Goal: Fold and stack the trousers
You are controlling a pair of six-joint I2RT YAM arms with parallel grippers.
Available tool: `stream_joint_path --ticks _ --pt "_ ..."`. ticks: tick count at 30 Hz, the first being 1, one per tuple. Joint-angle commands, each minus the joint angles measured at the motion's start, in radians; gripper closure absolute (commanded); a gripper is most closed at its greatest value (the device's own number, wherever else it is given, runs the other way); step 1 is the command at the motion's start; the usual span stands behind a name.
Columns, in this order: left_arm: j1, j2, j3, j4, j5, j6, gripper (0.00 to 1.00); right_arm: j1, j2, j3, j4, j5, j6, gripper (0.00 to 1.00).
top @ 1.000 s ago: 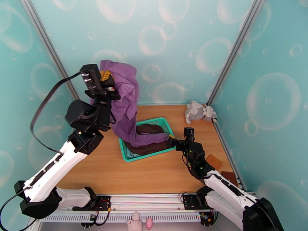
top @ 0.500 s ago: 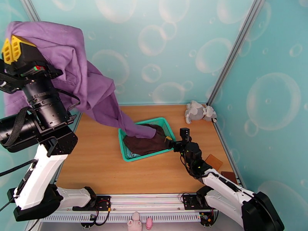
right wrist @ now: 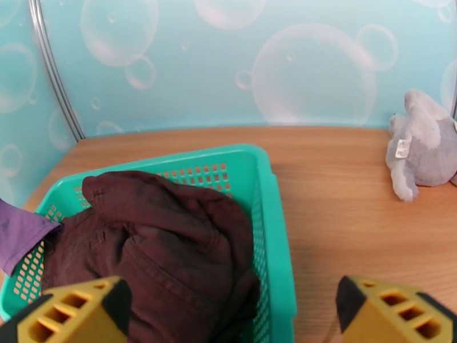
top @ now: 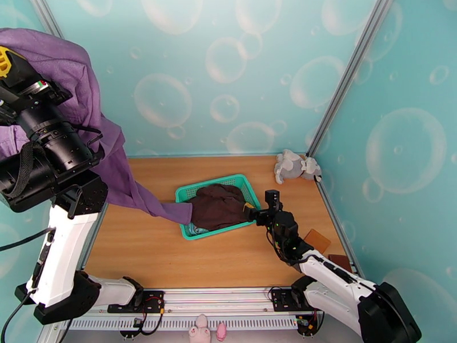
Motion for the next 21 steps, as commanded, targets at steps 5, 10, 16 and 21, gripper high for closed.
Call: stream_joint_path --ticks 5,10,16,21 --pt "0.023 -0.162 -0.468 -0.332 -0.089 -0.279 1.0 0.105 0.021 0.035 0.065 -0.042 -0.119 0.01" --pt "0.03 -0.274 -0.743 -0.657 -0.063 -0.664 1.0 0.121 0.033 0.043 0.065 -0.048 -0.132 0.01" --pt "0.031 -0.387 -1.022 -0.901 -0.012 -1.068 1.0 0.195 0.032 0.04 0.106 -0.137 -0.197 0.01" --pt "0.092 -0.449 -1.146 -0.97 -0.088 -1.194 1.0 0.34 0.095 0.079 0.108 -0.124 -0.287 0.01"
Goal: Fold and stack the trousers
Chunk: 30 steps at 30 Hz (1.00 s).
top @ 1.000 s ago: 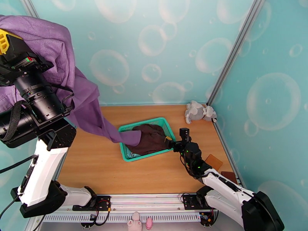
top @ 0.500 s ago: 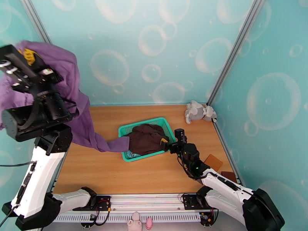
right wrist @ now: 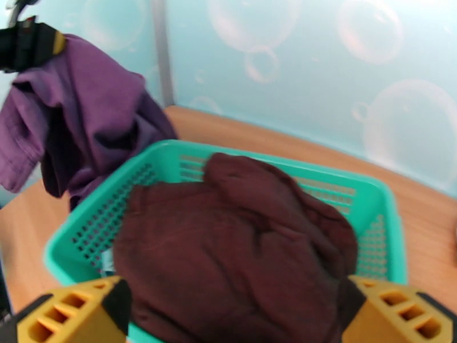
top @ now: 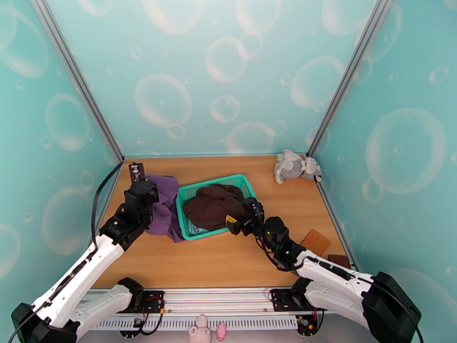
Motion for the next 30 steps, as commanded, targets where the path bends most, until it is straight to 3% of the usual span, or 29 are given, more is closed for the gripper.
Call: stream_joint_path --ticks 1,4,8,14,21,30 --pt "0.075 -0.072 -0.014 -0.052 -0.064 -0.192 1.0 0.067 0.065 0.064 0.021 -0.005 -0.079 0.01" --pt "0.15 -0.151 -0.043 -0.062 -0.07 -0.229 1.0 0.121 0.145 0.132 -0.031 0.026 -0.085 0.02" --pt "0.188 -0.202 -0.039 -0.077 -0.099 -0.236 1.0 0.226 0.248 0.246 -0.091 0.13 -0.088 0.02" --pt "0.198 -0.225 -0.057 -0.089 -0.061 -0.242 1.0 0.338 0.453 0.565 -0.4 0.32 0.169 0.11" --pt "0.217 -0.297 -0.085 -0.122 -0.112 -0.298 1.0 0.424 0.784 0.995 -0.824 0.517 0.431 0.21" --pt "0.226 -0.315 -0.088 -0.11 -0.095 -0.294 1.0 0.427 0.901 1.082 -0.884 0.538 0.517 0.27"
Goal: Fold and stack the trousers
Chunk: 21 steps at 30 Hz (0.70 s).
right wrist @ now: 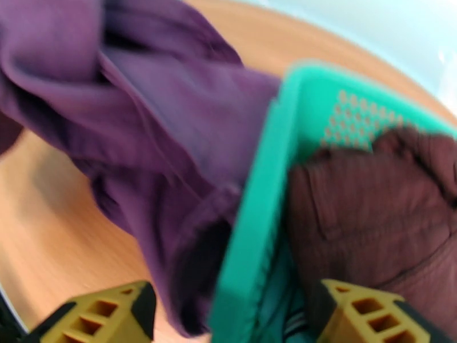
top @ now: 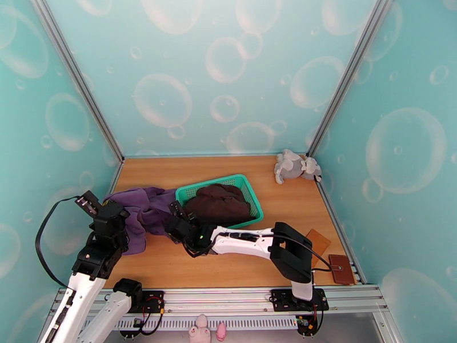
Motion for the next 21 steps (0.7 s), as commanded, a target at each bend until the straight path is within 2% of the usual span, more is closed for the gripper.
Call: stream_joint_path --ticks 1,8,13,21 --pt "0.011 -0.02 0.008 0.047 -0.021 0.001 1.0 -0.005 0.004 0.041 -0.066 0.032 0.071 0.29" --pt "0.015 -0.024 -0.005 0.076 0.005 0.012 1.0 -0.019 0.038 0.058 -0.104 -0.004 0.083 0.39" --pt "0.016 -0.027 -0.009 0.084 0.009 0.015 1.0 -0.038 0.04 0.053 -0.107 -0.042 0.084 0.51" --pt "0.017 -0.031 -0.014 0.096 0.016 0.021 1.0 -0.068 0.053 0.059 -0.115 -0.082 0.077 0.53"
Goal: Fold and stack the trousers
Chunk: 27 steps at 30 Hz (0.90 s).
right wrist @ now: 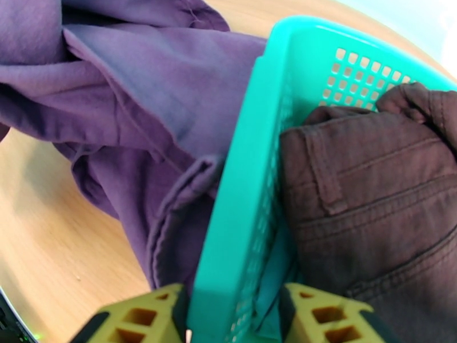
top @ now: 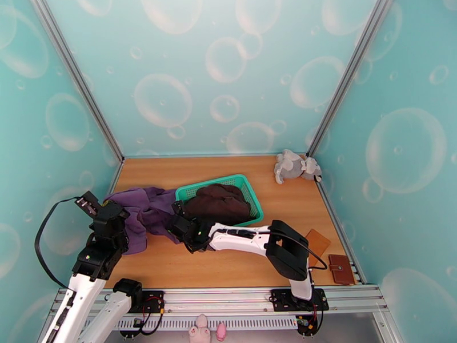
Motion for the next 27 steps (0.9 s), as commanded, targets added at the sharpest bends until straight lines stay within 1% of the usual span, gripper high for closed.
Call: stream_joint_path --ticks 1,6,14,20,27 --pt "0.012 -0.016 -0.002 0.074 0.003 0.017 1.0 -0.035 0.032 0.015 -0.06 0.0 0.013 0.53" --pt "0.014 -0.017 -0.004 0.079 0.004 0.018 1.0 -0.018 0.022 0.02 -0.095 0.007 0.016 0.54" --pt "0.016 -0.017 -0.011 0.084 0.018 0.018 1.0 -0.017 0.043 0.01 -0.11 -0.031 0.043 0.54" --pt "0.018 -0.016 -0.016 0.091 0.025 0.018 1.0 0.003 0.046 0.029 -0.155 -0.012 0.054 0.53" --pt "0.017 -0.016 -0.04 0.122 0.047 0.012 1.0 0.007 0.057 0.042 -0.178 -0.007 0.068 0.53"
